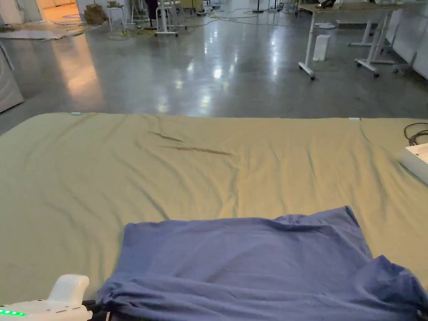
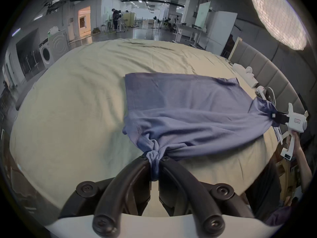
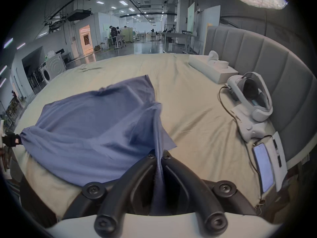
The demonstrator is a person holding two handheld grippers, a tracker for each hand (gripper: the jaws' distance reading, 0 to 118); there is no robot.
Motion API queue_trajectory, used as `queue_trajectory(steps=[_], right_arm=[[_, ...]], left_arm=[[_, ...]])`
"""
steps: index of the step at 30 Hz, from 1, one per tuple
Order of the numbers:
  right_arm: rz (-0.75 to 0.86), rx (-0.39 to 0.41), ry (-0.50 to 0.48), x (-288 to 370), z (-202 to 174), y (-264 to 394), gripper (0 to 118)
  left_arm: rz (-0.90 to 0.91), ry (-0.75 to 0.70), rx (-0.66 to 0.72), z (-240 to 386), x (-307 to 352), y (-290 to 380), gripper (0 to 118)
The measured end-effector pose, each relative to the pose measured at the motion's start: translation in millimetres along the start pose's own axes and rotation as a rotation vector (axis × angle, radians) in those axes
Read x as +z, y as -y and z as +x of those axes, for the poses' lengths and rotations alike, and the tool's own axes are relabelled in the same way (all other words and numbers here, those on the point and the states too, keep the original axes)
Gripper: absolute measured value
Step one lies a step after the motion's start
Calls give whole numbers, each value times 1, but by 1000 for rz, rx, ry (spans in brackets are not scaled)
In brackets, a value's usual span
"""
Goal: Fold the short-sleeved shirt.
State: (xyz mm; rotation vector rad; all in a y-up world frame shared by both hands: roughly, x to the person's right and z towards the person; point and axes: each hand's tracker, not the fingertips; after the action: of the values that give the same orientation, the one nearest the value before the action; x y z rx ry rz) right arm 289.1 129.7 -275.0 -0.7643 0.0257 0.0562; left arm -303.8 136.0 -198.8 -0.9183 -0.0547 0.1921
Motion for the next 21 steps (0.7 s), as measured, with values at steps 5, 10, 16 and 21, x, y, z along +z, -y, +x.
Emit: queue_trajectory(steps=[5, 10, 16, 21], right_arm=[[-36, -32, -37, 55, 1, 37, 0], [-114, 15, -28, 54, -7, 78, 1], [-150, -32, -9, 54, 4, 91, 88], [125, -54, -68, 127, -4, 66, 89]], left_arm=[[-23, 27, 61, -10, 35, 59, 7], [-48, 64, 54, -13, 28, 105, 18], [-46, 1, 86, -11, 43, 106, 69], [271, -112, -68, 27, 115, 85, 69]])
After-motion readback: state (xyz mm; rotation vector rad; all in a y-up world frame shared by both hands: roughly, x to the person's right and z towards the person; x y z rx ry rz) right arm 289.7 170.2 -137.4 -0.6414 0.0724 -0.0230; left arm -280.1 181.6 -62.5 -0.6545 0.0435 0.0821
